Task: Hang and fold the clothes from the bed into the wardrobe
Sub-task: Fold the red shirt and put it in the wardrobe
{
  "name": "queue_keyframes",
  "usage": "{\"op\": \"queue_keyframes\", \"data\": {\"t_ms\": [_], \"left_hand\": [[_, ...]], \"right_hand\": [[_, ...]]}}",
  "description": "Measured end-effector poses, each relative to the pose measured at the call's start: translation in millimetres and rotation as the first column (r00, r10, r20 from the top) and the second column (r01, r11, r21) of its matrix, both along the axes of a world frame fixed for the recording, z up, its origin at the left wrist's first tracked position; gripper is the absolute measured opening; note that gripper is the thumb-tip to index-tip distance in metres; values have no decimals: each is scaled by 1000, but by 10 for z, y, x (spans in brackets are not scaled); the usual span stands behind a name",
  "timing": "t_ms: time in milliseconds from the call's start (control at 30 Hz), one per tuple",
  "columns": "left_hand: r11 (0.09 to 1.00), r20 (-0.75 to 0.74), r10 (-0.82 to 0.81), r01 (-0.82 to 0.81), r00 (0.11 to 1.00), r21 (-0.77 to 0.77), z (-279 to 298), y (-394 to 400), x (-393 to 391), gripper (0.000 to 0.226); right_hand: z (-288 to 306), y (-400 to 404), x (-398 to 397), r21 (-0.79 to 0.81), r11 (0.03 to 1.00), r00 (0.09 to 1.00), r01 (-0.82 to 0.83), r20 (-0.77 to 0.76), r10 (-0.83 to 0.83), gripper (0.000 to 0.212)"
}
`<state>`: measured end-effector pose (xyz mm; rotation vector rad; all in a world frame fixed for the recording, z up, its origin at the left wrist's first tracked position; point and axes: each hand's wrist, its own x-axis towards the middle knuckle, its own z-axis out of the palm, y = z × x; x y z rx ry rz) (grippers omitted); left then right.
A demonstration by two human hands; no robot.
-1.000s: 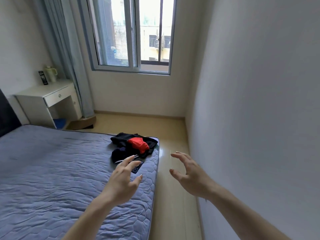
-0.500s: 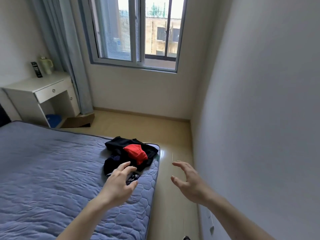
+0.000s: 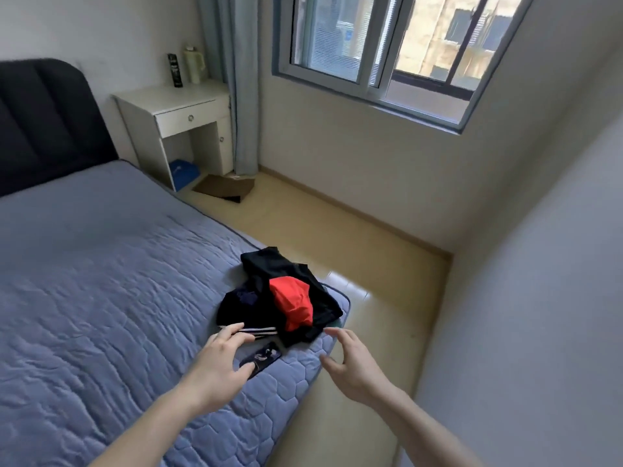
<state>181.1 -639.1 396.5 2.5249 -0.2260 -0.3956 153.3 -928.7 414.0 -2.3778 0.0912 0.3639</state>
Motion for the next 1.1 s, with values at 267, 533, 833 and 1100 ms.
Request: {"op": "queue_keyframes", "data": {"t_ms": [267, 533, 833, 1100], "left_hand": [[985, -82, 159, -153, 984, 76, -309, 98, 627, 49], [976, -220, 218, -206, 951, 76, -1177, -95, 1474, 51], [958, -219, 282, -286, 934, 15, -2586, -317, 2273, 42], [900, -220, 423, -437, 879, -12, -3787, -260, 2438, 37]], "right_hand": [[-465, -43, 1198, -108, 976, 980, -188, -93, 178, 61], [-1394, -156, 2109, -172, 965, 974, -199, -140, 176, 63], [-3318, -231, 3360, -300, 902, 939, -311, -243, 243, 75], [-4870, -126, 4080, -435, 792, 892, -429, -342, 295, 84]]}}
